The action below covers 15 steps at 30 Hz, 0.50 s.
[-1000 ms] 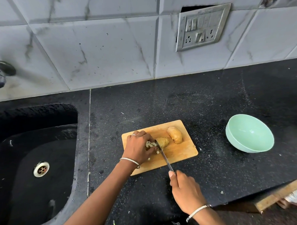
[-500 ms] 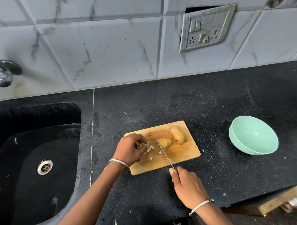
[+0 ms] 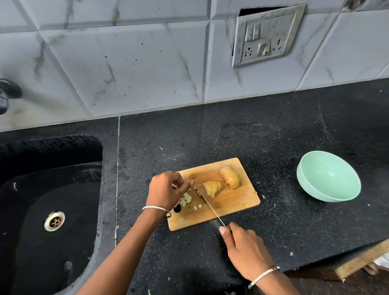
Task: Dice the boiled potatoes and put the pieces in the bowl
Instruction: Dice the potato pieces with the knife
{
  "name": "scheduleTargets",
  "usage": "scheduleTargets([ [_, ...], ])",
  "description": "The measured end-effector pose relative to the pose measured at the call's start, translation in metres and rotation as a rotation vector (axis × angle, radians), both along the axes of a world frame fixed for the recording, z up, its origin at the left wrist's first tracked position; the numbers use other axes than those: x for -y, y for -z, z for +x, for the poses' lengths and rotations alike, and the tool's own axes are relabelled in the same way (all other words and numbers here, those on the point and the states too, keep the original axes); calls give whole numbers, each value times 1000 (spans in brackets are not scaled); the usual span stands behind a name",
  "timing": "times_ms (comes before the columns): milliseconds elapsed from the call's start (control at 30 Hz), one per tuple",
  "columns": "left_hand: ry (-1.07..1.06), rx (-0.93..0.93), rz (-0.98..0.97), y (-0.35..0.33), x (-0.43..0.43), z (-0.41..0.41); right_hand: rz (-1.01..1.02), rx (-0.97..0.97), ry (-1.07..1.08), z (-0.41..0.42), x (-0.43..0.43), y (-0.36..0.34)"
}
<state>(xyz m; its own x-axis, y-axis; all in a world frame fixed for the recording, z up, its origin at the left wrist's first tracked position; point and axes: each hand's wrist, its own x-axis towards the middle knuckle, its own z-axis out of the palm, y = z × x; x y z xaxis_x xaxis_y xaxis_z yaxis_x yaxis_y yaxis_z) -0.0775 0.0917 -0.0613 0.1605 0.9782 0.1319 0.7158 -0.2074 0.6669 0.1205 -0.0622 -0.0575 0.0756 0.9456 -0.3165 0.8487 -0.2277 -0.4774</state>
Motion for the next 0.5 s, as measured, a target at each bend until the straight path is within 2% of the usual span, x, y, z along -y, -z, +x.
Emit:
scheduleTargets([
  [133,0,-23,-9,5,-1,-2,4,-55,-56,-3,2,-1],
  [333,-1,21,-29,6,1,1,82,-77,36,14,3,-9],
  [500,44,-60,-8,7,-2,9,137,-252,98,33,1,-11],
])
